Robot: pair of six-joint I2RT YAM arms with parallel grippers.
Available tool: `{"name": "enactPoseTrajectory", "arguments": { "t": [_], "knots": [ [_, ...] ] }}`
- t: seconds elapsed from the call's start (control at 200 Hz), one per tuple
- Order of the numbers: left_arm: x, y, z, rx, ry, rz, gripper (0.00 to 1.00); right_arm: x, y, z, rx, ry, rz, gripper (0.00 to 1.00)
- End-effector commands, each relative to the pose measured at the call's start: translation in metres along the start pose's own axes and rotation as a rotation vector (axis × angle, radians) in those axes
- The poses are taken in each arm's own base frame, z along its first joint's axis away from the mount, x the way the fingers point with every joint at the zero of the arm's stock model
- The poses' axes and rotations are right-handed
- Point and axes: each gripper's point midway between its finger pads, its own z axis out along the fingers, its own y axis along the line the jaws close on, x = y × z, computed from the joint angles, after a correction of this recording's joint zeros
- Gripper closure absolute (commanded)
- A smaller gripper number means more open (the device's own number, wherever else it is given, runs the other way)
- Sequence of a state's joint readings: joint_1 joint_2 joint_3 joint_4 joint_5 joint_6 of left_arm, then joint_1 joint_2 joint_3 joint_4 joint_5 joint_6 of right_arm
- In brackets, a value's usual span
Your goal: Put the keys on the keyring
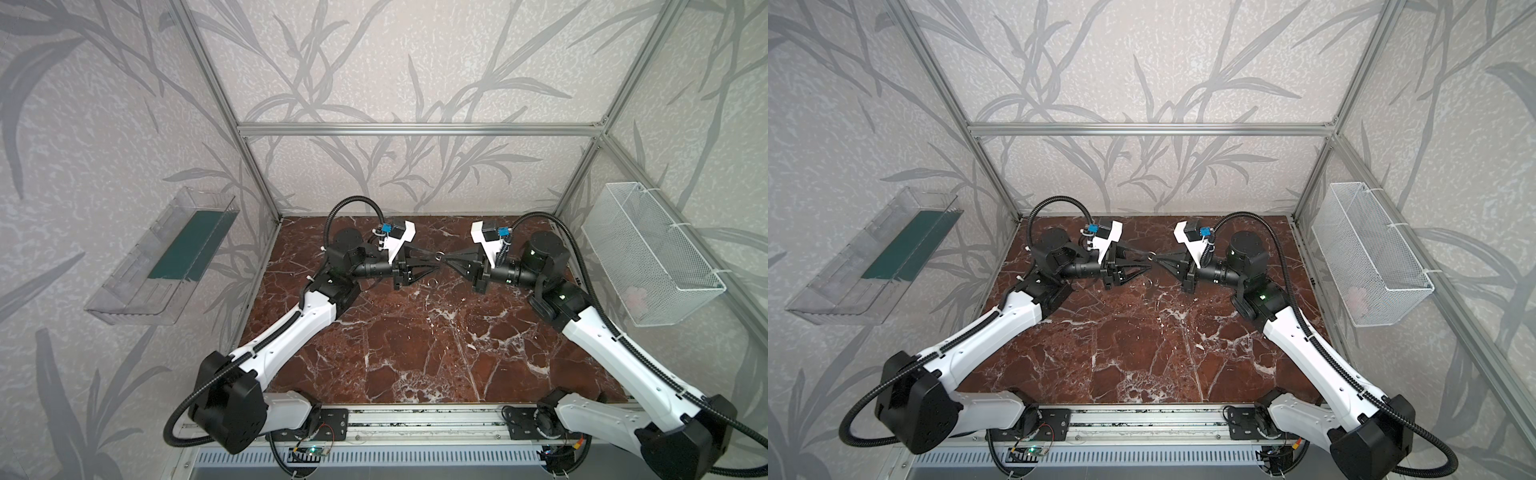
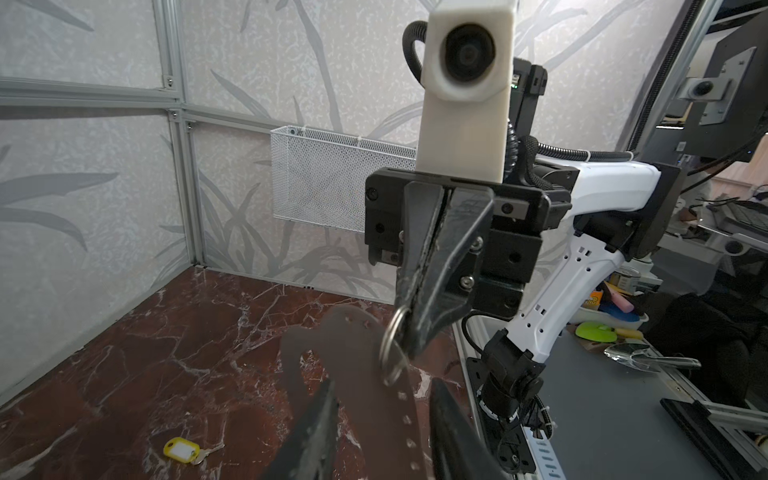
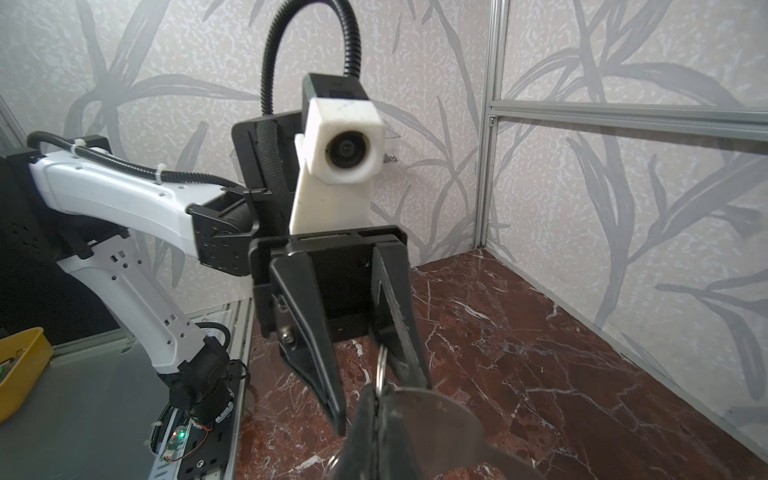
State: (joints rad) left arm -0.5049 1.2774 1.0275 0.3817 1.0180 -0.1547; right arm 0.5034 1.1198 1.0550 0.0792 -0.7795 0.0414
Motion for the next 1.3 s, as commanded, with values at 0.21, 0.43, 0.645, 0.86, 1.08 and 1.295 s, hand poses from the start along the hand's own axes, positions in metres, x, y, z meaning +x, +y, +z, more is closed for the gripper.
{"name": "enactPoseTrajectory", "arguments": {
  "t": [0.21, 0.43, 0.645, 0.86, 1.08, 1.295],
  "knots": [
    [0.005, -0.003, -0.035, -0.233, 0.131, 0.154, 0.6, 0.019, -0.002, 0.001, 0.007, 0.181, -0.001, 1.0],
    [0.006, -0.002, -0.031, -0.208, 0.176, 0.121, 0.61, 0.035, 0.003, -0.005, -0.031, 0.347, 0.015, 1.0],
    [0.008, -0.002, -0.022, -0.156, 0.172, 0.108, 0.6, 0.051, 0.01, -0.015, -0.065, 0.513, 0.003, 1.0],
    [0.011, -0.009, -0.015, -0.088, 0.154, 0.093, 0.61, 0.065, 0.016, -0.016, -0.12, 0.628, 0.018, 1.0],
    [0.022, -0.013, -0.004, -0.021, 0.157, 0.06, 0.66, 0.071, 0.016, -0.007, -0.175, 0.619, 0.033, 1.0],
    [0.036, -0.013, -0.002, -0.009, 0.21, 0.05, 0.69, 0.067, 0.023, -0.006, -0.216, 0.591, 0.023, 1.0]
  ]
}}
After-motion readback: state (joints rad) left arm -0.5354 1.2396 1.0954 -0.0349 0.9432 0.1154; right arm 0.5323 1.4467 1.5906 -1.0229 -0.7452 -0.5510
